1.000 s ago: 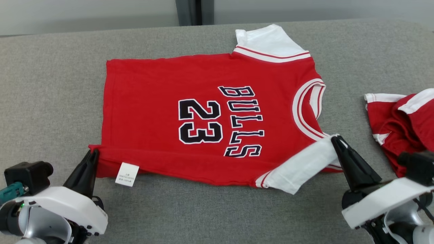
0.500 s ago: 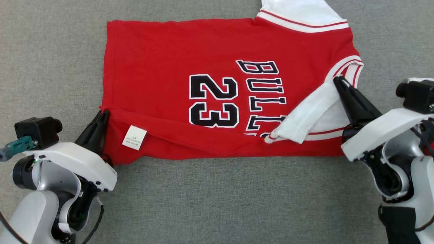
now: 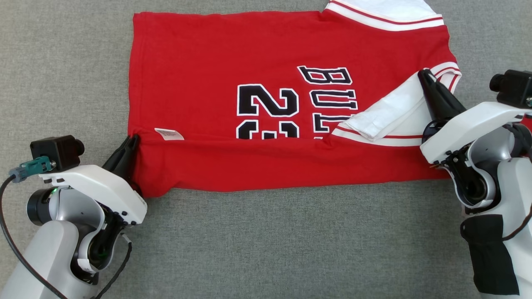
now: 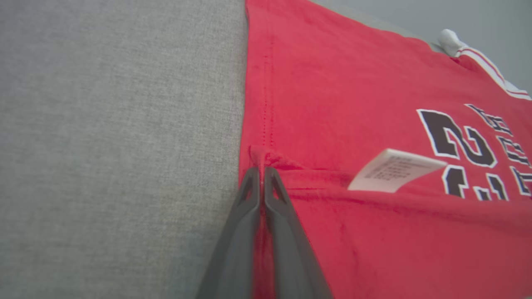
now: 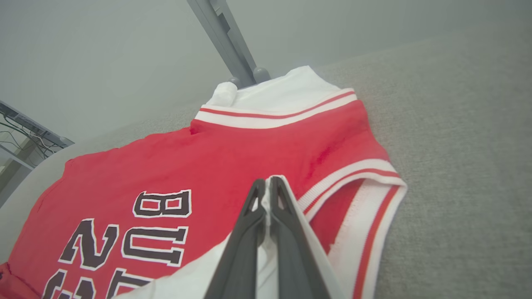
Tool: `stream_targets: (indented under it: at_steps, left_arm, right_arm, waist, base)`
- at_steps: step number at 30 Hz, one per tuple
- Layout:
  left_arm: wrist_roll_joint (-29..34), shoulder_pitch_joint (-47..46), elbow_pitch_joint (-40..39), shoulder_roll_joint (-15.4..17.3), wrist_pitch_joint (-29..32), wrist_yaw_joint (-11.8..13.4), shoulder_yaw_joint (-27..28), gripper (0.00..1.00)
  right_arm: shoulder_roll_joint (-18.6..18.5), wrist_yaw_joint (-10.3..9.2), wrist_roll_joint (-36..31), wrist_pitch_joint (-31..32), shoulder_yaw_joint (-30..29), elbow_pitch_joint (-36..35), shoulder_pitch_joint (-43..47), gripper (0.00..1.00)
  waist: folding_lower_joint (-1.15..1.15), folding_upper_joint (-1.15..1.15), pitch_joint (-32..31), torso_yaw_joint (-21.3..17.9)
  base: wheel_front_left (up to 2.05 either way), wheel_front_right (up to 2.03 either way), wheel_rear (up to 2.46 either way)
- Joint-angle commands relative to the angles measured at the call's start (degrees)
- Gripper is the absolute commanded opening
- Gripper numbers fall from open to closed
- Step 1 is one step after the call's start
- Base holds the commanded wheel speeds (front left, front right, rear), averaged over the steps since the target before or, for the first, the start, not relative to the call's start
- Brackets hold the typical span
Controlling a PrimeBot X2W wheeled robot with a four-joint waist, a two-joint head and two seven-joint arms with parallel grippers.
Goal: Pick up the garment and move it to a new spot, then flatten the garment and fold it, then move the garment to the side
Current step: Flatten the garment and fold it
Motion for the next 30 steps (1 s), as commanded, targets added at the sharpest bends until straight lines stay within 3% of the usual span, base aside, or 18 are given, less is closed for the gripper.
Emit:
stream_targets:
  at_steps: [1, 2, 3, 4, 5, 9, 13, 14, 20, 30]
  left_arm:
    - [-0.3, -0.3, 0.7, 0.1, 0.1, -0.2, 0.0, 0.00]
    - [-0.8, 0.0, 0.9, -0.1, 0.4, -0.5, -0.2, 0.00]
    - [-1.1, 0.5, 1.0, -0.3, 0.6, -0.7, -0.3, 0.00]
    - [-1.3, 0.8, 1.0, -0.4, 0.5, -0.9, -0.3, 0.40]
    - [-1.6, 1.0, 0.9, -0.6, 0.2, -1.2, -0.2, 1.00]
    - [-1.8, 1.9, 1.0, -0.9, -1.5, -1.2, 0.5, 1.00]
    - [-0.7, 3.2, -0.2, -1.9, -7.2, -0.5, 2.1, 1.00]
    - [0.9, 4.2, -1.1, -2.1, -10.8, 0.3, 2.9, 1.00]
    - [4.3, 5.6, -3.6, -2.8, -18.0, 1.9, 3.7, 1.00]
    - [9.7, 6.5, -4.7, -3.2, -27.3, 2.4, 4.3, 1.00]
  right_arm:
    - [-0.9, 0.04, -0.3, -0.8, 0.3, 0.9, -0.6, 0.00]
    - [-0.9, 0.04, 0.2, -1.4, 0.7, 1.2, -0.9, 0.03]
    - [-0.8, 0.04, 0.7, -1.8, 1.1, 1.7, -0.9, 0.40]
    - [-1.3, 0.04, 0.4, -2.4, 1.3, 2.1, -0.6, 0.98]
    - [-1.3, 0.04, 0.8, -3.1, 1.3, 2.2, -0.4, 1.00]
    - [-1.9, 0.04, 0.5, -5.3, 1.1, 2.3, 1.5, 1.00]
    - [-1.2, 0.04, -0.4, -9.4, -0.6, 0.0, 5.8, 1.00]
    - [-1.1, 0.04, -2.5, -12.0, -1.4, -2.0, 8.3, 1.00]
    - [-0.4, 0.04, -9.7, -18.5, -3.3, -8.1, 14.4, 1.00]
    - [0.9, 0.04, -19.4, -25.4, -2.4, -16.8, 21.9, 1.00]
  waist:
    - [0.00, 0.00, -0.2, 0.1]
    - [0.00, 0.00, -0.3, 0.1]
    - [0.00, 0.00, -0.5, 0.1]
    - [0.00, 0.00, -0.7, 0.0]
    - [0.00, 0.00, -0.9, 0.1]
    - [0.00, 0.00, -2.0, 0.1]
    - [0.00, 0.00, -3.8, -0.2]
    - [0.00, 0.00, -4.7, -0.4]
    - [0.00, 0.00, -7.2, -1.2]
    - [0.00, 0.00, -11.3, -2.9]
  base:
    - [0.00, 0.00, 0.00]
    - [0.00, 0.00, 0.00]
    - [0.00, 0.00, 0.00]
    - [0.00, 0.00, 0.00]
    - [0.00, 0.00, 0.00]
    - [0.00, 0.00, 0.00]
    - [0.00, 0.00, 0.00]
    - [0.00, 0.00, 0.00]
    - [0.00, 0.00, 0.00]
    - [0.00, 0.00, 0.00]
